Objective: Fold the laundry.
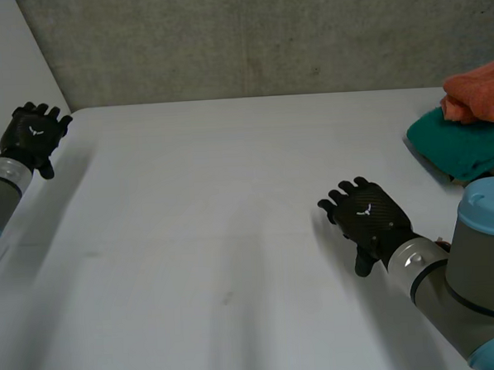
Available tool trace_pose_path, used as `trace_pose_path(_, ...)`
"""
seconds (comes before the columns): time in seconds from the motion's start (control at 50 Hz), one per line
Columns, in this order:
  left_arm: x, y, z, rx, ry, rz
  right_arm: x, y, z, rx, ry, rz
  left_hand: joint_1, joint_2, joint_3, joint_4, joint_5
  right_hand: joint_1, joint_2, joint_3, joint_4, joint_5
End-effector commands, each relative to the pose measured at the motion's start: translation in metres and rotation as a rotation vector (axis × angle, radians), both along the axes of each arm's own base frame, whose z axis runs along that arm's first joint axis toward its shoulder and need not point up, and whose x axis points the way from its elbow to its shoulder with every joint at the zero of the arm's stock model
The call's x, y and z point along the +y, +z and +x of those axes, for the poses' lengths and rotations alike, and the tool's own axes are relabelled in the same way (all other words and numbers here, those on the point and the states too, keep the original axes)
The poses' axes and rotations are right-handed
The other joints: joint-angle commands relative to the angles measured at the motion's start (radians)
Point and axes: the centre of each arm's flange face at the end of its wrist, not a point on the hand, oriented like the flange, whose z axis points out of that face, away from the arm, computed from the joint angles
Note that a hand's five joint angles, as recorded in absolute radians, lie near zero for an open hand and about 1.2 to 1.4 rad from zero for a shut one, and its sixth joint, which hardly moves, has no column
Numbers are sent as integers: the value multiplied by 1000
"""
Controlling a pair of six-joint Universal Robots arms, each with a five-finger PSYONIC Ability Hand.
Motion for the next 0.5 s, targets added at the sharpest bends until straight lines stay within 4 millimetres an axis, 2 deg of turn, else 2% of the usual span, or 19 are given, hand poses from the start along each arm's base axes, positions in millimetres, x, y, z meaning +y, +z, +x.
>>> trace_pose_path(0.02,1,9,-5,36,21,-13,-7,9,-5,-71,-47,10,-11,-27,-30,-25,-49,-46,-27,-30,-33,-49)
trace_pose_path(0.14,11,34,-16,142,63,-2,-10,22,-7,-122,-71,-5,-11,-27,-30,-25,-49,-46,-27,-30,-33,-49)
trace_pose_path(0.22,30,64,-30,276,100,36,-11,38,-7,-164,-82,-29,-11,-27,-30,-25,-49,-46,-27,-30,-33,-49)
trace_pose_path(0.24,42,75,-38,335,117,67,-11,48,-7,-186,-88,-41,-11,-27,-30,-25,-49,-46,-27,-30,-33,-49)
trace_pose_path(0.28,58,85,-47,394,146,129,-12,60,-8,-211,-99,-55,-11,-27,-30,-25,-49,-46,-27,-30,-33,-49)
trace_pose_path(0.3,77,96,-55,439,161,191,-13,73,-9,-236,-113,-69,-11,-27,-30,-25,-49,-46,-27,-30,-33,-49)
trace_pose_path(0.36,112,106,-70,502,182,325,-14,91,-13,-268,-154,-71,-11,-27,-30,-25,-49,-46,-27,-30,-33,-49)
trace_pose_path(0.38,137,113,-79,535,183,409,-15,103,-16,-284,-181,-67,-11,-27,-30,-25,-49,-46,-27,-30,-33,-49)
trace_pose_path(0.44,175,117,-91,582,182,538,-15,119,-19,-301,-219,-49,-11,-27,-30,-25,-49,-46,-27,-30,-33,-49)
trace_pose_path(0.46,193,120,-97,609,171,577,-14,125,-22,-302,-244,-24,-11,-27,-30,-25,-49,-46,-27,-30,-33,-49)
trace_pose_path(0.5,209,125,-103,643,143,580,-14,130,-24,-304,-263,0,-11,-27,-30,-25,-49,-46,-27,-30,-33,-49)
